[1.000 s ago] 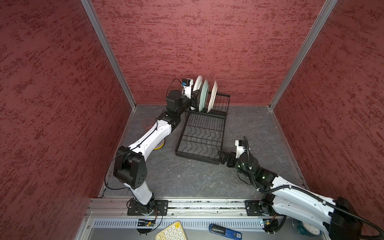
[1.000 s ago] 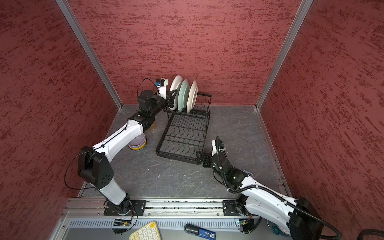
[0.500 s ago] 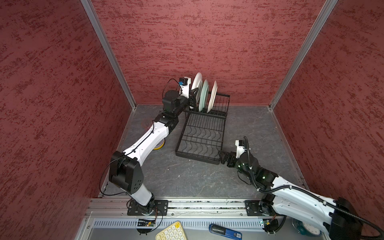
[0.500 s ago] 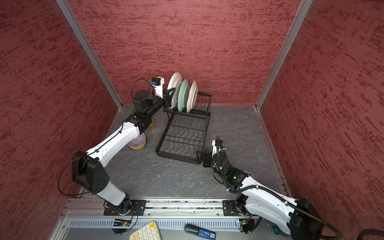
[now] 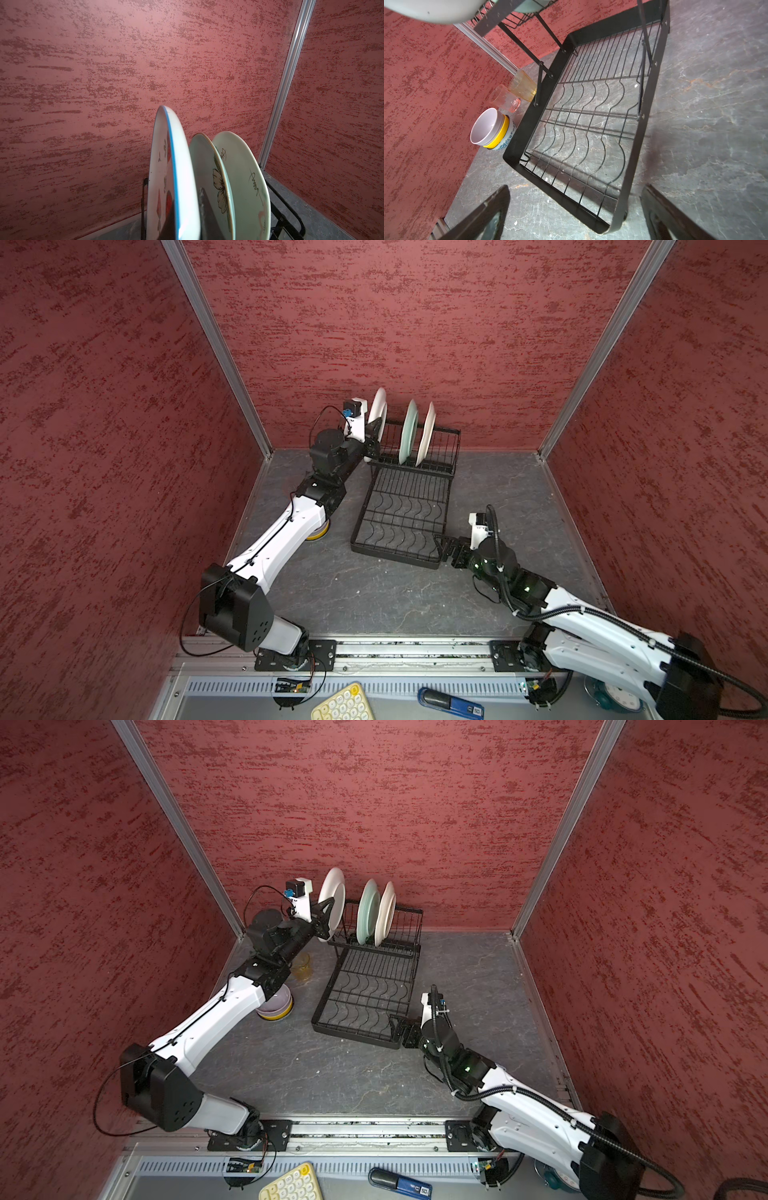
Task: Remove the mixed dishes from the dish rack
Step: 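Lift the watermelon plate out of the rack with the left gripper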
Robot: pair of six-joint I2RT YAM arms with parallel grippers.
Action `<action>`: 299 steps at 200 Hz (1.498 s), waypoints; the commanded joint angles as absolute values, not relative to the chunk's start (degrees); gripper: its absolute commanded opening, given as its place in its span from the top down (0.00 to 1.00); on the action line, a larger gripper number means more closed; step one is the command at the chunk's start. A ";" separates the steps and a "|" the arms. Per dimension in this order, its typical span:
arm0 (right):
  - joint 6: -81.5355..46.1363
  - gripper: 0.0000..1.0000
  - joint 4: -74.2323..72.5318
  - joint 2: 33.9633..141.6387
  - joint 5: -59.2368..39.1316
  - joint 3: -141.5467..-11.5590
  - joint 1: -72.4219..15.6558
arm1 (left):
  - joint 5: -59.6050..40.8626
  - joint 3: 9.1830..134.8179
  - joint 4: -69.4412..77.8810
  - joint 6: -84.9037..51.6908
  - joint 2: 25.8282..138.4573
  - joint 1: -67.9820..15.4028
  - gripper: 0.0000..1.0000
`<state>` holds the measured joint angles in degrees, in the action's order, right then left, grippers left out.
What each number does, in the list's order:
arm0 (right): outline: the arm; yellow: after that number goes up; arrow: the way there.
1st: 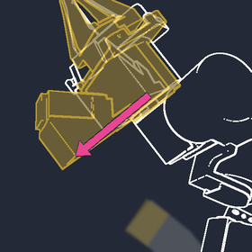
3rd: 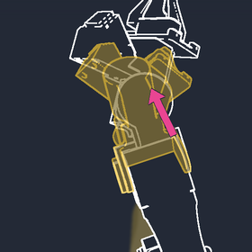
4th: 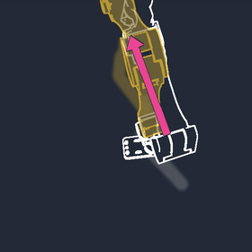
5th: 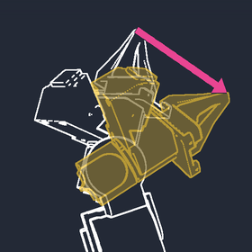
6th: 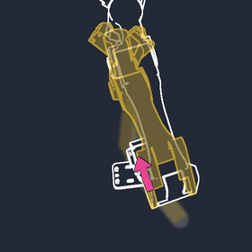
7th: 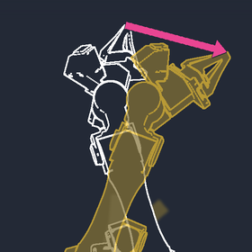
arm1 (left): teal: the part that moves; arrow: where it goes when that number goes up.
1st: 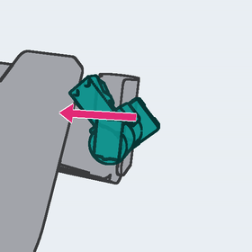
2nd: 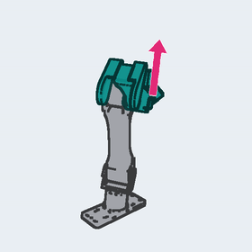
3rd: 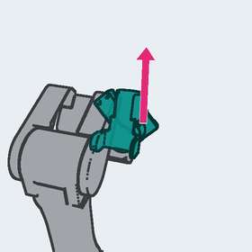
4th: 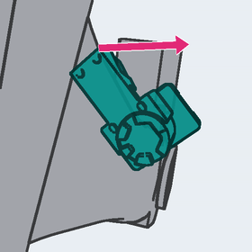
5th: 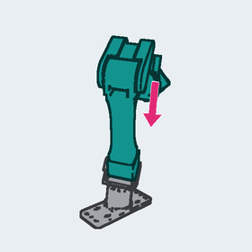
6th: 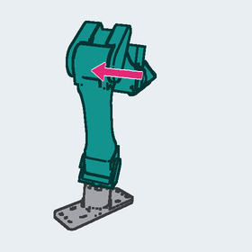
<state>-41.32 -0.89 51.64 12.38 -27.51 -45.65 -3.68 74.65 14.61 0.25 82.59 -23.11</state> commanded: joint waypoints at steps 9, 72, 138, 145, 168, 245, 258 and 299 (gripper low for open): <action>-40.70 0.01 0.32 51.24 11.55 -29.81 -45.62 | -0.86 71.55 22.92 -0.60 74.56 -23.74 1.00; -42.51 0.01 5.14 50.31 10.14 -33.21 -45.53 | 5.61 63.26 12.50 3.04 58.32 -33.52 1.00; -46.83 0.01 3.93 50.07 8.93 -31.88 -45.53 | 15.81 58.76 -0.40 5.35 49.28 -44.31 1.00; -47.06 0.01 3.88 50.25 8.64 -31.95 -45.53 | 16.89 58.26 -1.63 5.33 48.78 -45.19 1.00; -47.34 0.01 1.68 50.19 5.17 -31.74 -44.97 | 19.86 55.76 -3.91 5.01 46.97 -47.75 1.00; -53.47 0.01 -2.92 51.47 -4.47 -34.16 -41.56 | 22.89 48.79 -8.25 3.00 45.16 -53.56 1.00; -54.02 0.01 -2.45 53.08 -5.81 -35.91 -40.99 | 23.38 48.25 -8.18 3.36 46.34 -54.50 1.00; -56.89 0.01 -0.79 54.48 -9.38 -39.84 -37.53 | 26.19 46.89 -7.59 6.59 48.58 -58.50 1.00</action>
<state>-53.78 -0.10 55.11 -5.56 -37.50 -39.64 22.46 46.74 -14.35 3.75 49.10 -56.45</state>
